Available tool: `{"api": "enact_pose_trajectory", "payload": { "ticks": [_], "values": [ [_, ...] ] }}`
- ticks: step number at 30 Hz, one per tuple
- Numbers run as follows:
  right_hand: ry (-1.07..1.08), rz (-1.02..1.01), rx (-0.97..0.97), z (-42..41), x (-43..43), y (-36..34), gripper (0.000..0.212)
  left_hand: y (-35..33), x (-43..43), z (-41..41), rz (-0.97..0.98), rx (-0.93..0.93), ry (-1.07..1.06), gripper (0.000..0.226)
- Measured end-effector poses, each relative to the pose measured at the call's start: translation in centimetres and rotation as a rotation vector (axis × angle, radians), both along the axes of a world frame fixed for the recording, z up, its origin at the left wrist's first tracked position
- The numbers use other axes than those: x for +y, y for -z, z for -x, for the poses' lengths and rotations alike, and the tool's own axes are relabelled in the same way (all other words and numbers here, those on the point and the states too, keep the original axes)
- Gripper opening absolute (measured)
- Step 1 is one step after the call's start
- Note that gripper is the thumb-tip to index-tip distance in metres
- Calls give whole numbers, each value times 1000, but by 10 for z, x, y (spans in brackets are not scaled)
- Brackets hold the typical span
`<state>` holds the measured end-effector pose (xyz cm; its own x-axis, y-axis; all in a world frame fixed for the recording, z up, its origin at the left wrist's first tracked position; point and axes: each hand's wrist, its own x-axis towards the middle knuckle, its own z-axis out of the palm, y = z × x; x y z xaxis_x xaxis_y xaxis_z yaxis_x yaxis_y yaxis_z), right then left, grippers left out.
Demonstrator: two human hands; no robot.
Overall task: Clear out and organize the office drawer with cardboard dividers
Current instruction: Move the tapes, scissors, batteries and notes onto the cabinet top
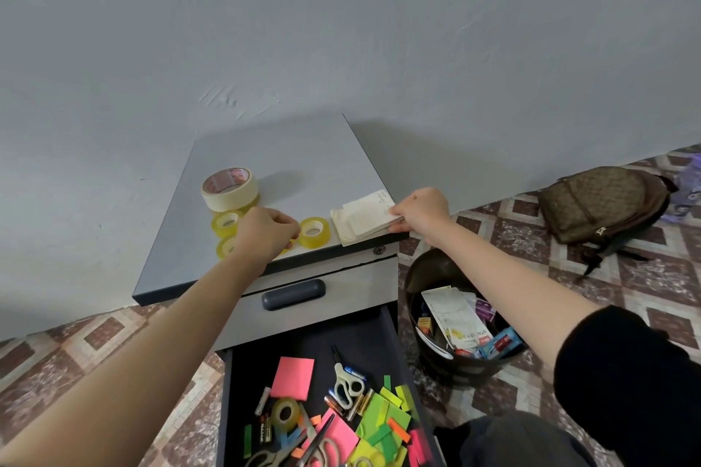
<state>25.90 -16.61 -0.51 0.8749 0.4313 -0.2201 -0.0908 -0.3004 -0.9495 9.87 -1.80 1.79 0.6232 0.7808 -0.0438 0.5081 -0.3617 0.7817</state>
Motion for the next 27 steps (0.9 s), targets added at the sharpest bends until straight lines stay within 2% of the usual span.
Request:
{"api": "enact_pose_trajectory", "payload": {
  "ticks": [4,8,11,14,16,21,27],
  "values": [
    [-10,50,-63,-4,-1,6,17,3,-14,-12,-97,7,171,1],
    [-28,55,-51,-7,-4,10,12,6,-31,-36,-341,35,362,22],
    [-47,16,3,-12,-10,10,7,7,-33,-57,-487,114,485,48],
    [-91,4,46,-18,-17,11,14,11,-31,-72,-477,274,575,79],
    [-133,26,53,-20,-22,12,18,14,-30,-79,-466,342,608,89],
    [-187,25,53,-24,-28,18,29,23,-22,-89,-449,323,576,89],
    [-191,-46,79,-19,-30,23,28,27,-23,-93,-448,256,553,87]
  ]
}}
